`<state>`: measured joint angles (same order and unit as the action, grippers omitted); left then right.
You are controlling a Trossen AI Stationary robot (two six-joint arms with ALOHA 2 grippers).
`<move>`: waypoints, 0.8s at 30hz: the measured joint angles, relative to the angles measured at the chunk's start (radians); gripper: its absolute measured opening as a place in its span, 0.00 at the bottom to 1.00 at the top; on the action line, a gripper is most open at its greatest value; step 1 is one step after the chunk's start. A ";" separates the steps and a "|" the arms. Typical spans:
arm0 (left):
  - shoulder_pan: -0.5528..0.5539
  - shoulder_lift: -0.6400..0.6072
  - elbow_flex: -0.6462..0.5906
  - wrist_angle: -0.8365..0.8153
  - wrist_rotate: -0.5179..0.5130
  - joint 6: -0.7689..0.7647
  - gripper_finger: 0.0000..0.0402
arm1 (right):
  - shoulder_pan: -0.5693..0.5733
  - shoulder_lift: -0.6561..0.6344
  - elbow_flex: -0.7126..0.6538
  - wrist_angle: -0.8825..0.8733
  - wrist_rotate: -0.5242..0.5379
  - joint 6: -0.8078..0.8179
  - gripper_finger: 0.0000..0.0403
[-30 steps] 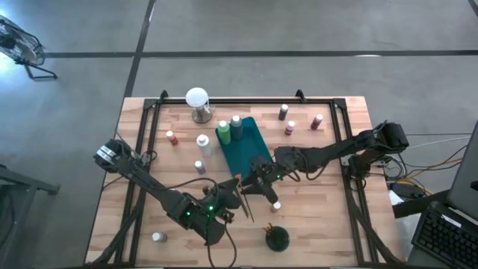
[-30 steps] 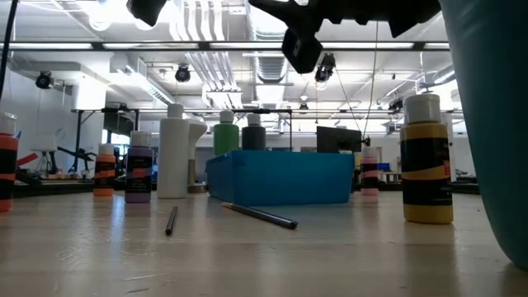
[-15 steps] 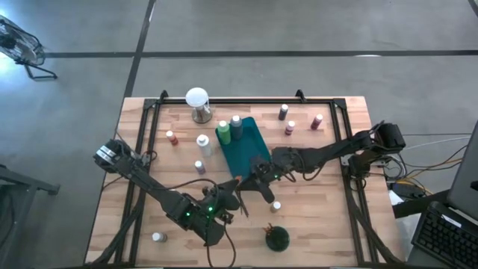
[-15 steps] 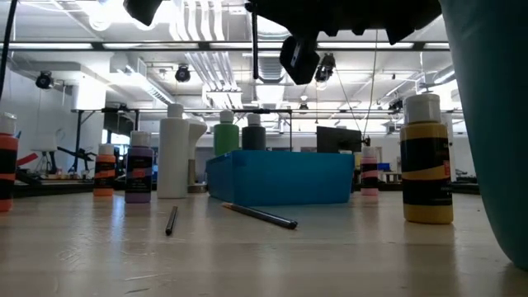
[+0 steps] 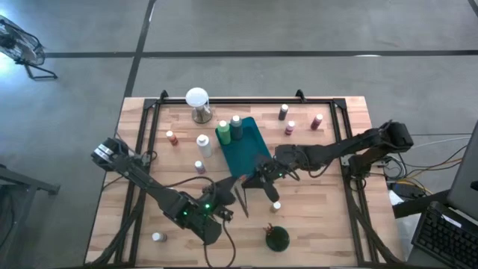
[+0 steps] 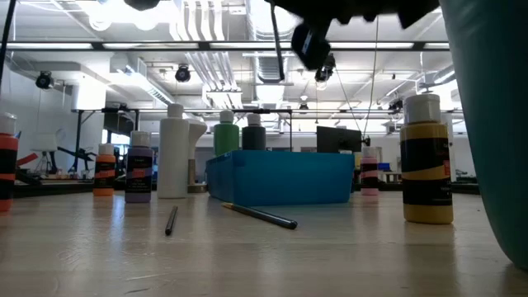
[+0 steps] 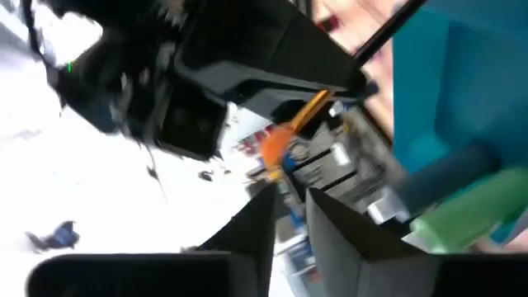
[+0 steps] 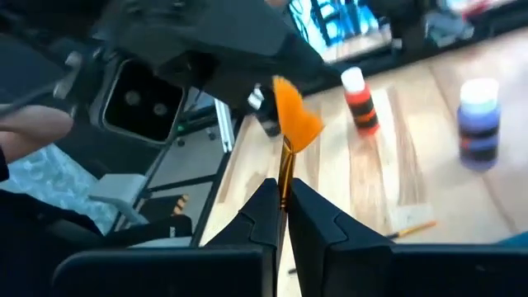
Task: Pick & Place Paint Supplies
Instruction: Put the gold paint brush into the green cup
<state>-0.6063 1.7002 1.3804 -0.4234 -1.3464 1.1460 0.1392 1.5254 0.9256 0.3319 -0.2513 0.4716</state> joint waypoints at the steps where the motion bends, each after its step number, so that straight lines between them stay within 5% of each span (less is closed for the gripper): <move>1: -0.004 -0.011 0.000 -0.008 0.000 -0.071 0.23 | 0.013 -0.022 0.000 -0.015 0.024 -0.016 0.02; 11: 0.003 -0.188 -0.040 -0.157 0.220 -0.897 0.33 | 0.260 -0.196 0.003 -0.121 0.457 -0.199 0.02; 20: 0.004 -0.363 -0.258 -0.108 0.364 -1.291 0.33 | 0.499 -0.196 0.179 -0.375 0.882 -0.311 0.02; 24: 0.002 -0.442 -0.397 0.120 0.517 -1.257 0.33 | 0.540 -0.158 0.247 -0.408 0.915 -0.304 0.02</move>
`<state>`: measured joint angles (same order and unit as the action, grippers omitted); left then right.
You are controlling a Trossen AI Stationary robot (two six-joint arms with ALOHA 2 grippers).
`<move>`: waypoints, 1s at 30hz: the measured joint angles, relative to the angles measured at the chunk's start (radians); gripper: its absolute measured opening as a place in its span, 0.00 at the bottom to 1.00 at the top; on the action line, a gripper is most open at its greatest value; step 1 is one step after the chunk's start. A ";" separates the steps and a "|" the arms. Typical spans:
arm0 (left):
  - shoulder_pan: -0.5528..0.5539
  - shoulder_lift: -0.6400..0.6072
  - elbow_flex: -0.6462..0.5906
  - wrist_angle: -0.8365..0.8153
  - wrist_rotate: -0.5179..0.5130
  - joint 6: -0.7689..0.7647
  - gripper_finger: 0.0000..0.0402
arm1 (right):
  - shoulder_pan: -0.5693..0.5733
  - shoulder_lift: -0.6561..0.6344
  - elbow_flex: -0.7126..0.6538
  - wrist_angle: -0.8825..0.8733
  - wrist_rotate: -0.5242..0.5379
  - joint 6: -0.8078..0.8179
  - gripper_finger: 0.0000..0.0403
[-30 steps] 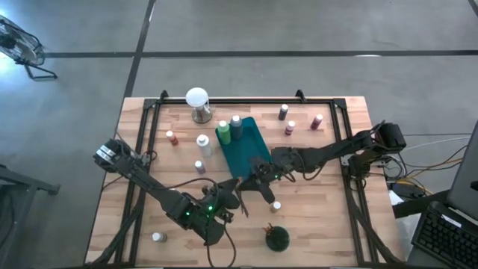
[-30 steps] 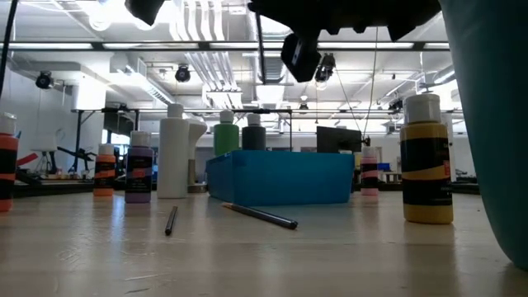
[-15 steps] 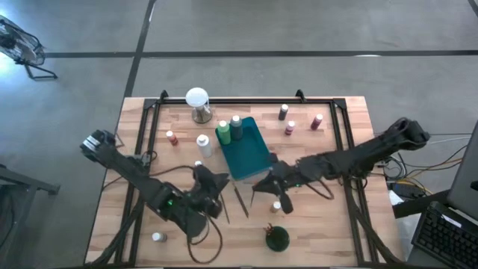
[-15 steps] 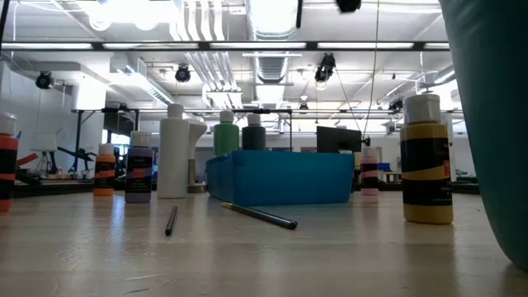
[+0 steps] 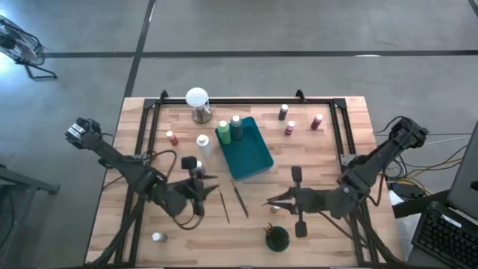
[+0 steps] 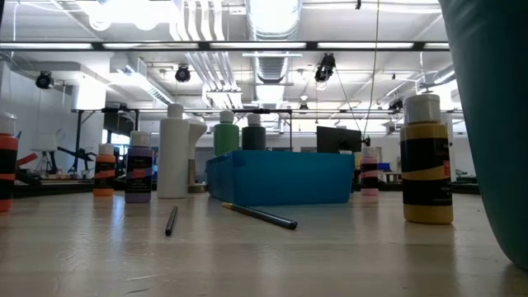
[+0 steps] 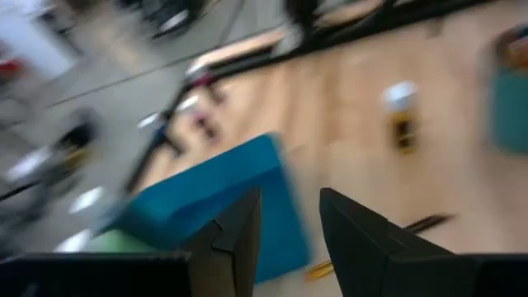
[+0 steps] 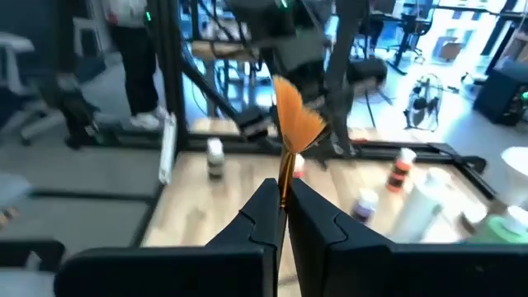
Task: Pick & Place Paint Supplies
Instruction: Put the gold paint brush into the green cup
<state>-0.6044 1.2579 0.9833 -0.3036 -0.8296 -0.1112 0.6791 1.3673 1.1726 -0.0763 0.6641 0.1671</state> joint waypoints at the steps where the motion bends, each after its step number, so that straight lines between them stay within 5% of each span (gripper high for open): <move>1: -0.002 -0.020 -0.043 0.086 0.043 0.039 0.33 | 0.002 0.012 0.014 0.002 0.002 0.015 0.02; 7: 0.008 -0.115 -0.295 0.649 0.361 0.214 0.33 | 0.014 0.107 0.115 -0.177 0.031 0.153 0.02; 11: 0.019 -0.179 -0.415 0.835 0.481 0.180 0.33 | 0.041 0.158 0.202 -0.215 0.049 0.163 0.02; 20: 0.027 -0.268 -0.520 0.877 0.481 0.093 0.33 | 0.125 0.240 0.242 -0.323 0.230 0.345 0.02; 30: 0.028 -0.322 -0.520 0.864 0.478 0.129 0.33 | 0.179 0.263 0.219 -0.327 0.304 0.508 0.03</move>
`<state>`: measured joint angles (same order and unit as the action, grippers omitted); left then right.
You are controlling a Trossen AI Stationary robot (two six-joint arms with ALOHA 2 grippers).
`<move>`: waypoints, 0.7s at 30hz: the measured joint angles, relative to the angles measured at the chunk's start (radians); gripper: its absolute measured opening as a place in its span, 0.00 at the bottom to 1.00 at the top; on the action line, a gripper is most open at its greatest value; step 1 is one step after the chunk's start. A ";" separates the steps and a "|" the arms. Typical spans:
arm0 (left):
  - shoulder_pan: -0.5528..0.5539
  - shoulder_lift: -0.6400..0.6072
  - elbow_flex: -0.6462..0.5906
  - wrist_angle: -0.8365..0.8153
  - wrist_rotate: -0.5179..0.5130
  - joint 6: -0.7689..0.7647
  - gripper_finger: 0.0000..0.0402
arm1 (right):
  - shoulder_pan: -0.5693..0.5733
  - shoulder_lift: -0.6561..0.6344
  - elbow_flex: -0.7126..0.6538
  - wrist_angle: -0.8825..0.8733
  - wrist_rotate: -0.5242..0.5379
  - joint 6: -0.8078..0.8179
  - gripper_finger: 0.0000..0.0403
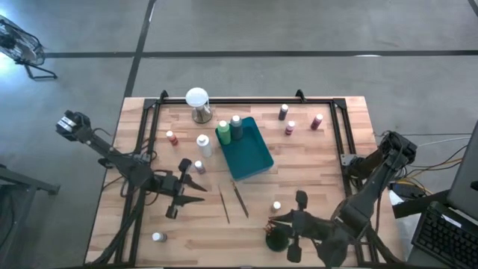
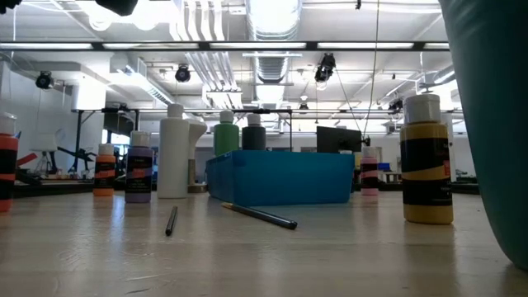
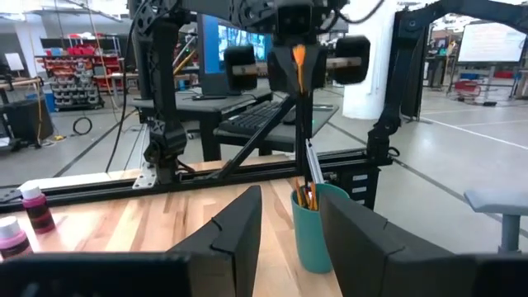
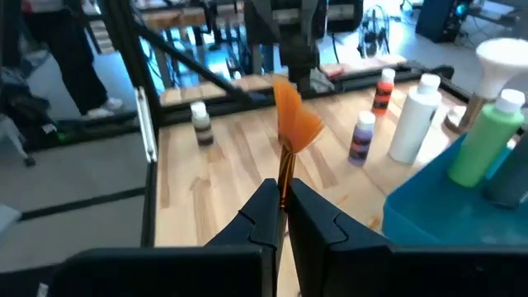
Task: Pick & Place Paint Supplies
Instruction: Put the gold paint brush into the green cup
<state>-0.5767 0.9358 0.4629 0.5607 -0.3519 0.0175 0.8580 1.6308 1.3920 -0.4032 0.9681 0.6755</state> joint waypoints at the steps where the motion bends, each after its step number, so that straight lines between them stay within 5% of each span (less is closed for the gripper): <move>1: 0.000 -0.001 0.000 -0.001 -0.006 0.007 0.33 | 0.002 0.010 -0.002 -0.006 0.000 0.011 0.03; 13: 0.000 -0.004 0.000 0.000 -0.013 0.010 0.33 | 0.064 -0.003 0.030 -0.047 -0.006 0.073 0.03; 21: 0.002 -0.004 0.000 0.001 -0.016 0.018 0.33 | 0.095 0.012 -0.003 -0.162 0.007 0.273 0.03</move>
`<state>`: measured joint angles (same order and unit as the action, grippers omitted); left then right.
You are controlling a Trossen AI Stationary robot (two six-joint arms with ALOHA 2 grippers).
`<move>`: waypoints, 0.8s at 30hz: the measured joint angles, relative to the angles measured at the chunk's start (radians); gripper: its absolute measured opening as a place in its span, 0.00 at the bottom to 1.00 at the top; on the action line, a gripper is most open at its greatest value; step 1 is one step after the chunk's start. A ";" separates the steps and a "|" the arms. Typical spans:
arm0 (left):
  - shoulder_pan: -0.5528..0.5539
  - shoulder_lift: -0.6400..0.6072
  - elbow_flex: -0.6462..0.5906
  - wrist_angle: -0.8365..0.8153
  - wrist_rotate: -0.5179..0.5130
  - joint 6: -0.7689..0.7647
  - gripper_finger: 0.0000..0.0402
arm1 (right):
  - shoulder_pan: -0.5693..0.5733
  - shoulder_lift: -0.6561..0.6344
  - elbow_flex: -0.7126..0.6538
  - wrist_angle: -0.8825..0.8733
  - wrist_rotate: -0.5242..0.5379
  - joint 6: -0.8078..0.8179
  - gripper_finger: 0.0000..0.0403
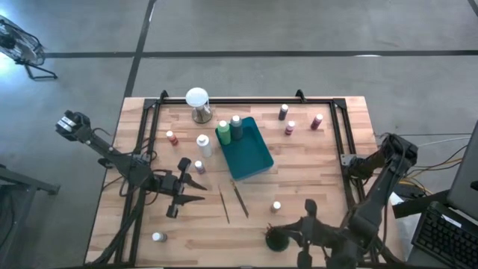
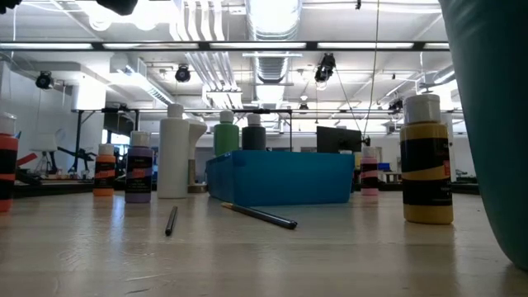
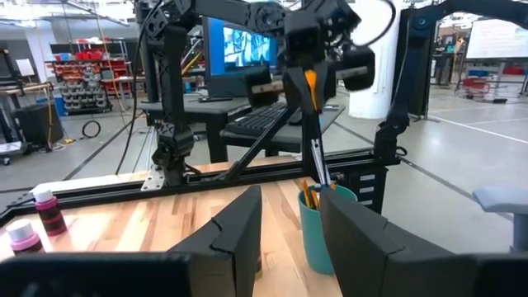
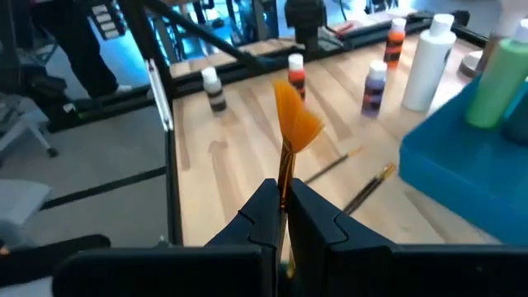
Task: Pick & Place Paint Supplies
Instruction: Put the gold paint brush into the green cup
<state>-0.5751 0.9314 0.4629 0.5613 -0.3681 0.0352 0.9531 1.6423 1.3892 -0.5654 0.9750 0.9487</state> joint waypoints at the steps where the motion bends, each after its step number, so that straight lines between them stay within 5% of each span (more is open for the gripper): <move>1: 0.000 0.000 0.000 0.003 -0.005 0.000 0.33 | 0.001 0.007 -0.007 -0.001 0.001 0.016 0.03; 24: 0.007 0.000 0.000 -0.004 -0.025 -0.002 0.33 | -0.001 0.222 -0.064 0.025 -0.040 0.212 0.03</move>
<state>-0.5686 0.9314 0.4629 0.5573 -0.3931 0.0331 0.9520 1.8641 1.3248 -0.5405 0.9346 1.1605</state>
